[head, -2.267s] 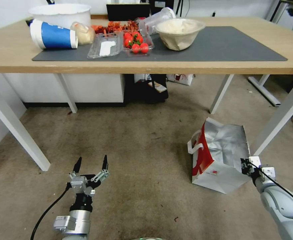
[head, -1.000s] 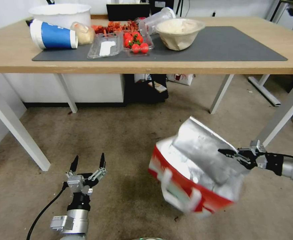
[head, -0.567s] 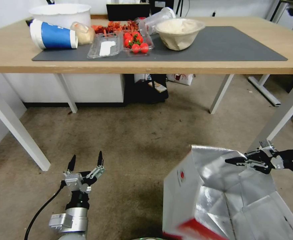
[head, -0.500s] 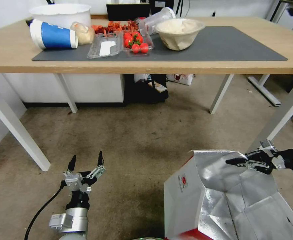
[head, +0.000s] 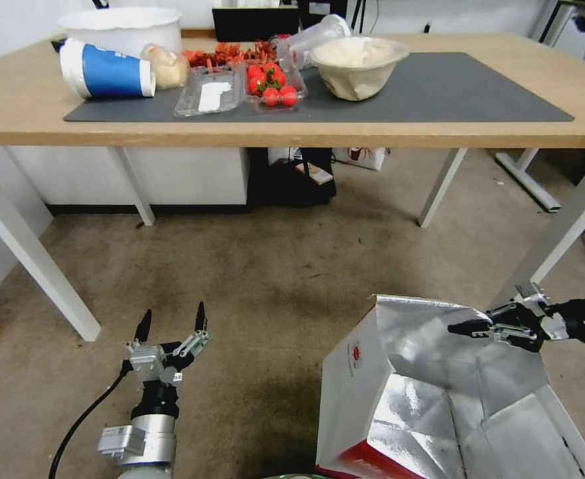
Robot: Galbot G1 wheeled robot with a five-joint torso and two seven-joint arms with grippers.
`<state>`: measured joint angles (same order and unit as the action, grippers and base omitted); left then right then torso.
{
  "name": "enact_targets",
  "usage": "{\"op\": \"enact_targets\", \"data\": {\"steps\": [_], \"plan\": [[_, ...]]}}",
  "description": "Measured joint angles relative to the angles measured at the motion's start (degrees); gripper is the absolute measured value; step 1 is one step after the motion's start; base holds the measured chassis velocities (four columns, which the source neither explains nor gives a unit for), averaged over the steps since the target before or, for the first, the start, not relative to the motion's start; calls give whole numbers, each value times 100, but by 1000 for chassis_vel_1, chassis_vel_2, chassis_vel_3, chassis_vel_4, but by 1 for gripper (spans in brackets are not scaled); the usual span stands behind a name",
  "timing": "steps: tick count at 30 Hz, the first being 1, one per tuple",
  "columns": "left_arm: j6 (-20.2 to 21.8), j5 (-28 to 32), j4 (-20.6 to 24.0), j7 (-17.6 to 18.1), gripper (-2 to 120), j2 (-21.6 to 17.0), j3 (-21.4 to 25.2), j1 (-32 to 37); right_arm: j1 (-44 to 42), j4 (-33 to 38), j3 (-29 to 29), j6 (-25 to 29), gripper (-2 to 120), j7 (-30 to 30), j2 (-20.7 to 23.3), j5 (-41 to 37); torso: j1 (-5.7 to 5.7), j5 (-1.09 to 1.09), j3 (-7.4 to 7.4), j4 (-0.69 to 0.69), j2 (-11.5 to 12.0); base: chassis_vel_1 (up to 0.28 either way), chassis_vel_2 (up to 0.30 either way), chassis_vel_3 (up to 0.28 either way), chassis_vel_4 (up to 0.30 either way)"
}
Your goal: Pick up the food delivery bag from the floor and place it on the table.
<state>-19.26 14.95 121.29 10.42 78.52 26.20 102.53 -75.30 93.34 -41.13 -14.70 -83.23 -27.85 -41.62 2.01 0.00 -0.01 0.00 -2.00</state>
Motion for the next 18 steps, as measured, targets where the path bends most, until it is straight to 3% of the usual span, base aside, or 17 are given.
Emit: {"op": "enact_targets", "data": {"steps": [12, 18], "plan": [[65, 30, 115, 49, 100, 44, -25, -3, -92, 118, 9, -23, 0, 10, -116, -67, 7, 0, 48, 0, -58, 0, 0, 0, 0], [64, -55, 100, 59, 100, 84, -27, -6, -122, 133, 5, -12, 0, 9, -154, -68, 10, 0, 184, 0, -201, 0, 0, 0, 0]]}}
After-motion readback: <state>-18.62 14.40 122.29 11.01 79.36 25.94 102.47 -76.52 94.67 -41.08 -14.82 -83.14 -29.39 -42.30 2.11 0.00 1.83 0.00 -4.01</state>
